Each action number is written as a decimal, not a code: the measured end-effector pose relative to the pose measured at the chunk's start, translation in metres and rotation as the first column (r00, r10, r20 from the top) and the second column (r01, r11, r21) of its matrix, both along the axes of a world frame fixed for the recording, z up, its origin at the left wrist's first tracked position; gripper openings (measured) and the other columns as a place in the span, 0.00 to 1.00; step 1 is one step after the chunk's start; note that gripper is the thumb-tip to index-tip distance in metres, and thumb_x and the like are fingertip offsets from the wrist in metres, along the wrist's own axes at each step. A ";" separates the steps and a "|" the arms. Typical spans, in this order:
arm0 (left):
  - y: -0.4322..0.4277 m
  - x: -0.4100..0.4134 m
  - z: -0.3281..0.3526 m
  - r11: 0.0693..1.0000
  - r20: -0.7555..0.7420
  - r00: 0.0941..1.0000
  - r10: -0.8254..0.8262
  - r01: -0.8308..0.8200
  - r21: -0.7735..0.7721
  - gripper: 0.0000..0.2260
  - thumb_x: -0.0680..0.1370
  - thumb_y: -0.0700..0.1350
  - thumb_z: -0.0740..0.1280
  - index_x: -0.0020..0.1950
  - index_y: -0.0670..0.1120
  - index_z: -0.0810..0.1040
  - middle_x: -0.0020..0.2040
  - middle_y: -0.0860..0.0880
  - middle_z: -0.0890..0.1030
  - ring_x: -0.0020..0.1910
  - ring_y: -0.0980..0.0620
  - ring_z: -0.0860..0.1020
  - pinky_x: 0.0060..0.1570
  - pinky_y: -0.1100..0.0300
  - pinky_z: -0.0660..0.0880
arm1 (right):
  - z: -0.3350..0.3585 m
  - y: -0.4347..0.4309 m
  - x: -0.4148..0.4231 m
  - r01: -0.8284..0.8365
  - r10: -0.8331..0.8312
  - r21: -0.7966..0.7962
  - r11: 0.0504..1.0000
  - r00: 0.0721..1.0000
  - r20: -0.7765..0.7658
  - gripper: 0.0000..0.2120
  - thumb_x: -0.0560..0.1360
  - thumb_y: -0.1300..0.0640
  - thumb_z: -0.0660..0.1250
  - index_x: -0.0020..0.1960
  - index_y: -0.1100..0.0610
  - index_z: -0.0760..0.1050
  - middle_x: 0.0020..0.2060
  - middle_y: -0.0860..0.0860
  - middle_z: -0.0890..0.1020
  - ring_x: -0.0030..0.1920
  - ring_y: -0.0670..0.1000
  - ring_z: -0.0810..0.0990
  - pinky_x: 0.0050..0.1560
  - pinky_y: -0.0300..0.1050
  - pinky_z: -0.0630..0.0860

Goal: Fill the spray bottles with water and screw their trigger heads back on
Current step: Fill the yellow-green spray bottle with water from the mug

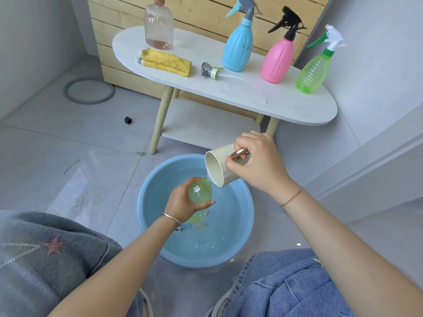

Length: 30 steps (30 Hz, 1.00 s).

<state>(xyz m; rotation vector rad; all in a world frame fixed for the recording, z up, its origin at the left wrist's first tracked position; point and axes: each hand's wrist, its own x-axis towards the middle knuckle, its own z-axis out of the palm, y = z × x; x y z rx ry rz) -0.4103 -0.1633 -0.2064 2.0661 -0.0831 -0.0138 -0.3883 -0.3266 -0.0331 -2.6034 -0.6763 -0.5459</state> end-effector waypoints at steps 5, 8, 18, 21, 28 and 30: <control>-0.001 0.000 -0.001 1.000 -0.011 1.000 0.006 -0.007 -0.003 0.30 0.63 0.57 0.79 0.60 0.49 0.76 0.53 0.55 0.82 0.52 0.54 0.79 0.50 0.65 0.71 | -0.001 0.003 -0.001 -0.036 0.039 -0.062 0.997 0.998 0.045 0.16 0.65 0.55 0.69 0.31 0.53 0.60 0.27 0.45 0.63 0.32 0.50 0.64 0.43 0.46 0.63; -0.001 0.000 0.000 1.000 -0.010 1.000 0.012 -0.012 -0.004 0.30 0.63 0.57 0.79 0.61 0.49 0.76 0.53 0.55 0.82 0.52 0.54 0.79 0.50 0.66 0.70 | -0.003 0.004 0.000 -0.061 0.068 -0.102 0.993 0.995 0.069 0.17 0.65 0.55 0.70 0.31 0.52 0.59 0.27 0.45 0.63 0.32 0.49 0.63 0.43 0.46 0.63; -0.001 0.000 0.002 1.000 -0.012 1.000 0.012 -0.012 -0.003 0.30 0.63 0.57 0.79 0.61 0.49 0.76 0.53 0.55 0.82 0.53 0.54 0.79 0.49 0.67 0.70 | -0.009 0.003 0.000 -0.085 0.090 -0.089 0.992 0.995 0.054 0.18 0.66 0.54 0.70 0.31 0.52 0.59 0.27 0.45 0.63 0.33 0.49 0.63 0.42 0.44 0.61; -0.001 0.000 0.004 1.000 -0.004 1.000 0.018 -0.018 0.000 0.31 0.63 0.57 0.79 0.62 0.48 0.75 0.53 0.54 0.82 0.53 0.54 0.79 0.49 0.67 0.69 | -0.009 0.003 0.001 -0.062 0.062 -0.040 0.997 0.998 0.011 0.17 0.66 0.55 0.69 0.31 0.52 0.59 0.27 0.45 0.63 0.33 0.48 0.63 0.41 0.44 0.60; 0.007 0.000 0.002 0.999 -0.027 0.999 0.047 -0.048 -0.018 0.31 0.64 0.55 0.79 0.63 0.47 0.75 0.51 0.55 0.80 0.52 0.55 0.77 0.52 0.68 0.69 | -0.043 -0.026 0.020 0.386 -0.205 0.442 0.810 0.892 -0.403 0.20 0.68 0.61 0.71 0.28 0.55 0.60 0.25 0.49 0.62 0.28 0.47 0.59 0.30 0.41 0.57; 0.010 0.001 0.000 0.998 -0.029 0.998 0.056 -0.057 -0.006 0.31 0.64 0.55 0.79 0.63 0.47 0.75 0.51 0.55 0.80 0.51 0.56 0.77 0.51 0.68 0.68 | -0.068 -0.035 0.021 0.460 -0.271 0.344 0.818 0.837 -0.475 0.20 0.68 0.61 0.71 0.28 0.55 0.60 0.24 0.48 0.62 0.28 0.47 0.59 0.28 0.38 0.56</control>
